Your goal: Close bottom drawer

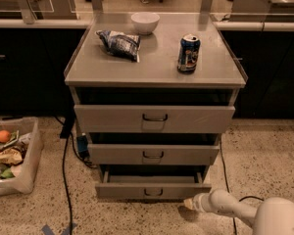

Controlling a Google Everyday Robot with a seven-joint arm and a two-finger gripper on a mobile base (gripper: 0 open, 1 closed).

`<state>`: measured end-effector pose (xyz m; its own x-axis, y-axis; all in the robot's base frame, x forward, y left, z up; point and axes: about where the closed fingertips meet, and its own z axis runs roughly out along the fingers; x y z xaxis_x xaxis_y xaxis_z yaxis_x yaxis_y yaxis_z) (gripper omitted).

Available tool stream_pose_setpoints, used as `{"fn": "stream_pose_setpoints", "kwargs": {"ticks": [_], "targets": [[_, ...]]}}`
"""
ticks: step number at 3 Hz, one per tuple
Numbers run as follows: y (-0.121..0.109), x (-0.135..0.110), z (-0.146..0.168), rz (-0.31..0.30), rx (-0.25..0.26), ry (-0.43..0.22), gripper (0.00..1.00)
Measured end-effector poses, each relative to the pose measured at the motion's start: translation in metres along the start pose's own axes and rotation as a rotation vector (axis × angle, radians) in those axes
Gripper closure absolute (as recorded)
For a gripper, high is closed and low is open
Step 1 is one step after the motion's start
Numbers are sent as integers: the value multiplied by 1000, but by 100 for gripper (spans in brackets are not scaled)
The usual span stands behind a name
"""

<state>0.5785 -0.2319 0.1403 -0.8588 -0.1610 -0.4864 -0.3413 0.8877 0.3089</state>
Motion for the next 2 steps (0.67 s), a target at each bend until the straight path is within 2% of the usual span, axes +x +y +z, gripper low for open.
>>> {"fn": "stream_pose_setpoints", "kwargs": {"ticks": [1, 2], "targets": [[2, -5, 7, -31, 15, -5, 100], [28, 1, 41, 19, -77, -27, 100]]}}
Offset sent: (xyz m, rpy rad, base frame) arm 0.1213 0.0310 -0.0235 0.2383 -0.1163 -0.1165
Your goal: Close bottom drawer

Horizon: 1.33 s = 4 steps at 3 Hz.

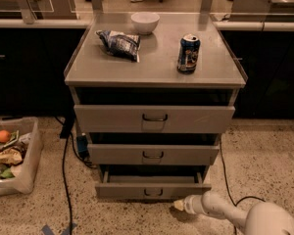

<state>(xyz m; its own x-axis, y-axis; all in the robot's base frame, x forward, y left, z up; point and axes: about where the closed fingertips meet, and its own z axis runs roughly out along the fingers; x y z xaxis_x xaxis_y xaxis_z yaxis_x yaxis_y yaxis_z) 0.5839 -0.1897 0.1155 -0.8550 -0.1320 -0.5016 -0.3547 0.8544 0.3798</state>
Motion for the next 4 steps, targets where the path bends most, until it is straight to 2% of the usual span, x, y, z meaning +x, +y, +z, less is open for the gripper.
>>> {"fn": "stream_pose_setpoints", "kwargs": {"ticks": [1, 2, 4], "targets": [[38, -9, 53, 54, -148, -21, 100], [10, -29, 45, 64, -111, -58, 100], [12, -36, 48, 37, -104, -65, 100]]}}
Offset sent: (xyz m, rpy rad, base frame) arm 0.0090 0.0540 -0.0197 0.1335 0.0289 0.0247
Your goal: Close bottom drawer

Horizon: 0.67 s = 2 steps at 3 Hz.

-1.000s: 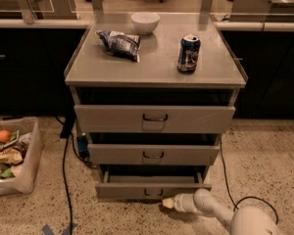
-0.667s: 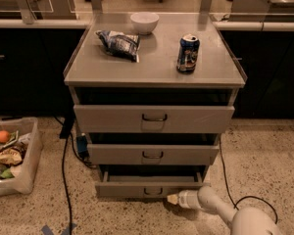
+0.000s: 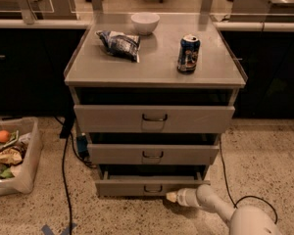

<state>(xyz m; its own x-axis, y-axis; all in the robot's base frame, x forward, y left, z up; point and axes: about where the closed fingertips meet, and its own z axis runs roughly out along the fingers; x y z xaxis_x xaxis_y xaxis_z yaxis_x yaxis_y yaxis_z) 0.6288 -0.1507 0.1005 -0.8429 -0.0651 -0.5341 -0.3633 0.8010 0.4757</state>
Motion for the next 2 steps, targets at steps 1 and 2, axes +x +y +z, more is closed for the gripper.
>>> {"fn": "stream_pose_setpoints", "kwargs": {"ticks": [1, 2], "targets": [[2, -9, 5, -18, 2, -7, 100], [9, -30, 18, -53, 9, -24, 100]]}}
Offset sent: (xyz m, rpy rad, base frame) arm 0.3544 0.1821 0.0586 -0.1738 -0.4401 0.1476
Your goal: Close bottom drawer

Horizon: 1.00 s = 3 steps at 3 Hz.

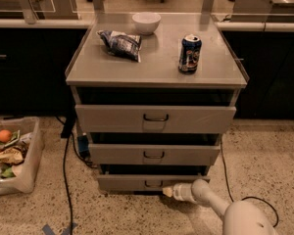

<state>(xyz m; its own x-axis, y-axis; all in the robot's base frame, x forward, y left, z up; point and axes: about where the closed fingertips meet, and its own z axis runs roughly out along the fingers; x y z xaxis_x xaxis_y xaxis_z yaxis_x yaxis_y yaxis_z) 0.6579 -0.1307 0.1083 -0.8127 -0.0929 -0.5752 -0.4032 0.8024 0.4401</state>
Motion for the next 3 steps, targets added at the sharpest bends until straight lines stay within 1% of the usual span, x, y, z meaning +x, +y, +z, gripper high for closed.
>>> {"fn": "stream_pose_setpoints", "kwargs": {"ticks": [1, 2, 3], "targets": [[0, 0, 0, 0, 0, 0, 100], [-3, -1, 5, 0, 20, 2, 100], [4, -8, 22, -4, 24, -26, 100]]}}
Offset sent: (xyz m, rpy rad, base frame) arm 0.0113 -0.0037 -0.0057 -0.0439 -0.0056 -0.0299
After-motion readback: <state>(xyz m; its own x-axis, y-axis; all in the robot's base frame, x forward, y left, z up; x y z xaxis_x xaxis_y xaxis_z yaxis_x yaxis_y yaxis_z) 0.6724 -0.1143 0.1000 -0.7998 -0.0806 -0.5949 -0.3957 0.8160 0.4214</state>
